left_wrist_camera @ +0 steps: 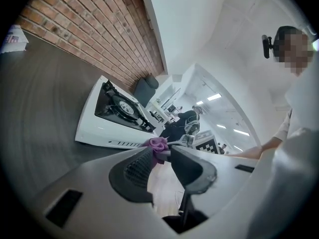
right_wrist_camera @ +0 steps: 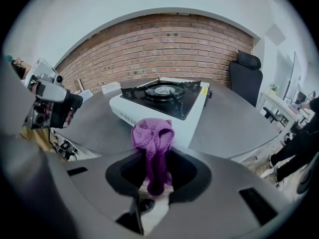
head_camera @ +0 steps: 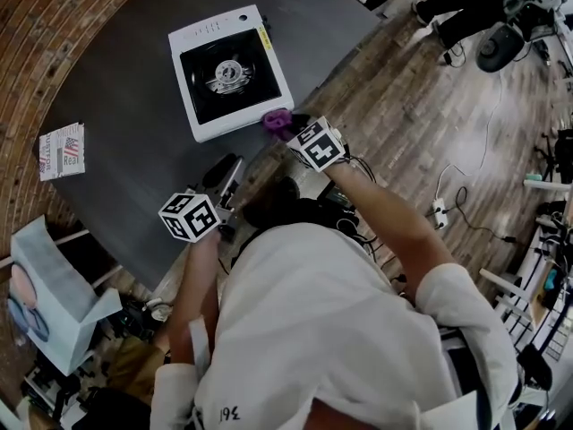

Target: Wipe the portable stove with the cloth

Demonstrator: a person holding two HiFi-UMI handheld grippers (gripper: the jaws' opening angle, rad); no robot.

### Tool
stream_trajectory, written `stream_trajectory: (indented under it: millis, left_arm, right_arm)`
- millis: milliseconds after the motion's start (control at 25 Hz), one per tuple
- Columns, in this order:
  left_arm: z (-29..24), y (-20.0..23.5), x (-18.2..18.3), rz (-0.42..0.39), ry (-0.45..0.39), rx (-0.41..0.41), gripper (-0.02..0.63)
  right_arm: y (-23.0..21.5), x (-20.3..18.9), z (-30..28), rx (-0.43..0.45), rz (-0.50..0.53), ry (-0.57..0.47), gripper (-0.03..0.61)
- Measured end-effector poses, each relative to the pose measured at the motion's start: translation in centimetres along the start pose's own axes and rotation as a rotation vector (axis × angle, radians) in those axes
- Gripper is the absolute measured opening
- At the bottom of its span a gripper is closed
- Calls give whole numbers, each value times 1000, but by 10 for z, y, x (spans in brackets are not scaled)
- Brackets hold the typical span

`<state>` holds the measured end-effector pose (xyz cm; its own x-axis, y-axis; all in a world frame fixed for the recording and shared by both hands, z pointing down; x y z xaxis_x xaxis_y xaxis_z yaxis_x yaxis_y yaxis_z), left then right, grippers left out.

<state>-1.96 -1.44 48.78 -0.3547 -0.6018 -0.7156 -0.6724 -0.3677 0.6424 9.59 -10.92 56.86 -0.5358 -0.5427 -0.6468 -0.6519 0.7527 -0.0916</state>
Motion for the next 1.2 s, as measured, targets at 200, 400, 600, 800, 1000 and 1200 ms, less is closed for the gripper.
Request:
stream_trajectory:
  millis: [200, 400, 600, 800, 1000, 1200]
  left_arm:
    - [-22, -6, 2, 9, -8, 21, 114]
    - [-35, -8, 9, 5, -38, 54, 114]
    - [-40, 4, 21, -4, -69, 85, 114]
    - [-36, 13, 38, -16, -97, 101, 114]
    - [-24, 27, 61, -43, -117, 100, 114]
    - [1, 56, 86, -70, -128, 97, 114]
  right_arm:
    - [-22, -7, 9, 16, 22, 13, 112]
    - [-48, -21, 22, 12, 17, 27, 112]
    - [-99, -27, 34, -75, -27, 22, 110]
    - [-137, -4, 51, -142, -36, -17, 110]
    - [-145, 49, 57, -178, 14, -82, 110]
    - [-120, 115, 40, -177, 90, -123, 110]
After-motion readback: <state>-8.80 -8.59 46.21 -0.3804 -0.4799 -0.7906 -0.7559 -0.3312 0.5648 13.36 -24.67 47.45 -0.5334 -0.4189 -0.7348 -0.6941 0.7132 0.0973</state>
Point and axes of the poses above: the fingertips, and each gripper's own axes: z backward along the fingers, y to its left, x out of its top, the point moved 1 cm from there along z, backward along the fingers, and after that the axes turned 5 degrees about -z, right-handed, at the moved point
